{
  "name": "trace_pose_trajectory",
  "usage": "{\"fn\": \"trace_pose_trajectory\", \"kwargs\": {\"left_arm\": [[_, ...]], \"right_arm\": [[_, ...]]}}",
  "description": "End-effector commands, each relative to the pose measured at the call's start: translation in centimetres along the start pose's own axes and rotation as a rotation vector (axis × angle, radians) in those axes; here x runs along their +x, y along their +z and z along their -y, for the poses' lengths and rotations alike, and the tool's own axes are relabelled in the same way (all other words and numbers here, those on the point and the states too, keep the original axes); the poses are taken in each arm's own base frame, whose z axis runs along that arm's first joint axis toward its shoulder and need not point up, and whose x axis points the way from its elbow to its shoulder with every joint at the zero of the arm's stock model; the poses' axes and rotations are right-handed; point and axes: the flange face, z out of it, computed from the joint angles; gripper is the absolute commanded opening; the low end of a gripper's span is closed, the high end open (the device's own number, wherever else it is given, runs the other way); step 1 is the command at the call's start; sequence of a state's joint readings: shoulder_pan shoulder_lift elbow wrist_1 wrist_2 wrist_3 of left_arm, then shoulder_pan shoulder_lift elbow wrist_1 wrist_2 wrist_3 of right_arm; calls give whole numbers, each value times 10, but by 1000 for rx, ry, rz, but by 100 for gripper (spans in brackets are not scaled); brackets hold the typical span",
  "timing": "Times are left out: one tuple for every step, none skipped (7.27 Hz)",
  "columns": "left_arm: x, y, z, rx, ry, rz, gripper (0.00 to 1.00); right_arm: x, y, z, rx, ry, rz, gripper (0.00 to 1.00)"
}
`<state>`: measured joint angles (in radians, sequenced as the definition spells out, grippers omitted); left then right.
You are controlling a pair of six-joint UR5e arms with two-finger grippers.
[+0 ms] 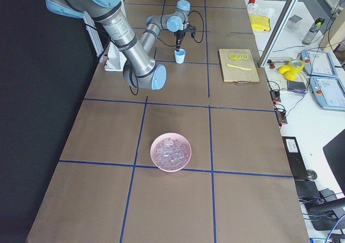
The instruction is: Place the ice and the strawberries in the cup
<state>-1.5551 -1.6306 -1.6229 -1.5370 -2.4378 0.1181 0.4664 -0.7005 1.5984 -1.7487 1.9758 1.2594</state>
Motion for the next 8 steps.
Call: {"fn": "trace_pose_trajectory", "kwargs": {"left_arm": [[0,0,0,-1,1,0,100],[1,0,1,0,0,-1,100],[2,-1,1,1,2,-1,100],[2,-1,1,2,3,-1,100],[2,-1,1,2,3,-1,100],[3,-2,2,4,5,-2,100],[6,-4,2,8,8,-2,100],[7,-5,2,11,-8,-3,100]], "right_arm": [[0,-4,0,5,0,6,99],[2,-11,3,13,2,16,99],[13,-36,14,37,19,32,99],[47,-66,12,54,37,30,99],[113,-86,6,82,23,32,100],[164,-105,5,119,-13,36,100],[197,-117,11,145,-26,28,99],[240,-109,7,140,-50,-9,99]]}}
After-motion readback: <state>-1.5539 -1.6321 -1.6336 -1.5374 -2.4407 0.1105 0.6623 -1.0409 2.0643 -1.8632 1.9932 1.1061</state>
